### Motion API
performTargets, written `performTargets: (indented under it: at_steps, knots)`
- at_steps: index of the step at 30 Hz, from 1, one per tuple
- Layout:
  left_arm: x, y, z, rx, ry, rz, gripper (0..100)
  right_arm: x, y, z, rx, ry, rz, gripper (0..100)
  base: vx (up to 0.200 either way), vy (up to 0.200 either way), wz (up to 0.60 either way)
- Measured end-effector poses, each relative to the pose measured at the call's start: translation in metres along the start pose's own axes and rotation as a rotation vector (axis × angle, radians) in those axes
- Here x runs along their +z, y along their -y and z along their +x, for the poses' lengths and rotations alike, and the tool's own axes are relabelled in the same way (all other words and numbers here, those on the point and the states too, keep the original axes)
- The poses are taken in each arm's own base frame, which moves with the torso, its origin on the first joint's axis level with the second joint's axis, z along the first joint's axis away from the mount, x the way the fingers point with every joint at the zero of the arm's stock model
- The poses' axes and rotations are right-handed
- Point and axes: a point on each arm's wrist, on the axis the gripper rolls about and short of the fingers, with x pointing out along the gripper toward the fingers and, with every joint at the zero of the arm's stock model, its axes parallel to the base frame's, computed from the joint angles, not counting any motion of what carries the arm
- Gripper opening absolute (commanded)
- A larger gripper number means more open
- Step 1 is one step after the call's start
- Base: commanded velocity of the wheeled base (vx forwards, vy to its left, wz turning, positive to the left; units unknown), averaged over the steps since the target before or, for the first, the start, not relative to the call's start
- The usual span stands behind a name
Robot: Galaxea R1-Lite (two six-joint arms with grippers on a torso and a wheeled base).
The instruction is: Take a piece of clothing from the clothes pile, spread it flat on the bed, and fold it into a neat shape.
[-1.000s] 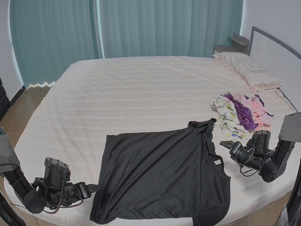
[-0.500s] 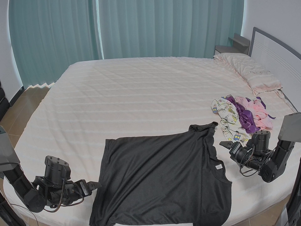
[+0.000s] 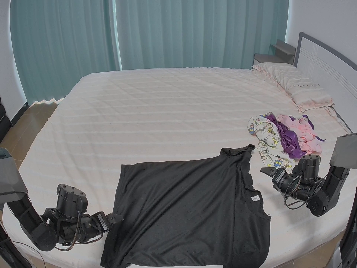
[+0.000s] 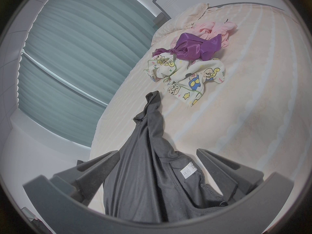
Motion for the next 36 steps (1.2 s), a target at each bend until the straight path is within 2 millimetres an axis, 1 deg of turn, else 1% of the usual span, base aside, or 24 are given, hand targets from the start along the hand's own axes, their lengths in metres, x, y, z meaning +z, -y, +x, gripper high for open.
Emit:
performTargets:
  at_steps: [3, 7, 11, 13, 18, 21, 28, 32, 36]
  knots:
    - [0.002, 0.005, 0.002, -0.017, 0.006, -0.053, 100, -0.001, -0.001, 0.000, 0.002, -0.003, -0.002, 100, 0.000, 0.000, 0.00]
    - [0.011, 0.016, 0.006, -0.057, 0.038, -0.096, 100, -0.001, -0.001, 0.000, 0.002, -0.004, -0.002, 100, 0.000, 0.000, 0.00]
    - [0.029, 0.031, 0.013, -0.106, 0.094, -0.110, 100, -0.003, -0.002, 0.000, 0.004, -0.009, -0.005, 100, 0.000, 0.000, 0.00]
    - [0.042, 0.039, 0.020, -0.124, 0.129, -0.116, 100, -0.004, -0.002, 0.000, 0.005, -0.011, -0.007, 100, 0.000, 0.000, 0.00]
    - [0.076, 0.047, 0.049, -0.125, 0.199, -0.092, 100, -0.007, -0.003, 0.000, 0.006, -0.021, -0.011, 100, 0.000, 0.000, 0.00]
    - [0.092, 0.048, 0.068, -0.102, 0.219, -0.075, 100, -0.008, -0.003, 0.000, 0.007, -0.025, -0.013, 100, 0.000, 0.000, 0.00]
    - [0.137, 0.059, 0.112, -0.073, 0.258, -0.063, 100, -0.010, -0.004, 0.000, 0.007, -0.031, -0.015, 100, 0.000, 0.000, 0.00]
    - [0.157, 0.064, 0.137, -0.065, 0.275, -0.053, 100, -0.011, -0.004, 0.000, 0.008, -0.033, -0.018, 100, 0.000, 0.000, 0.00]
    - [0.166, 0.061, 0.163, -0.047, 0.276, -0.036, 100, -0.011, -0.004, 0.000, 0.008, -0.035, -0.019, 100, 0.000, 0.000, 0.00]
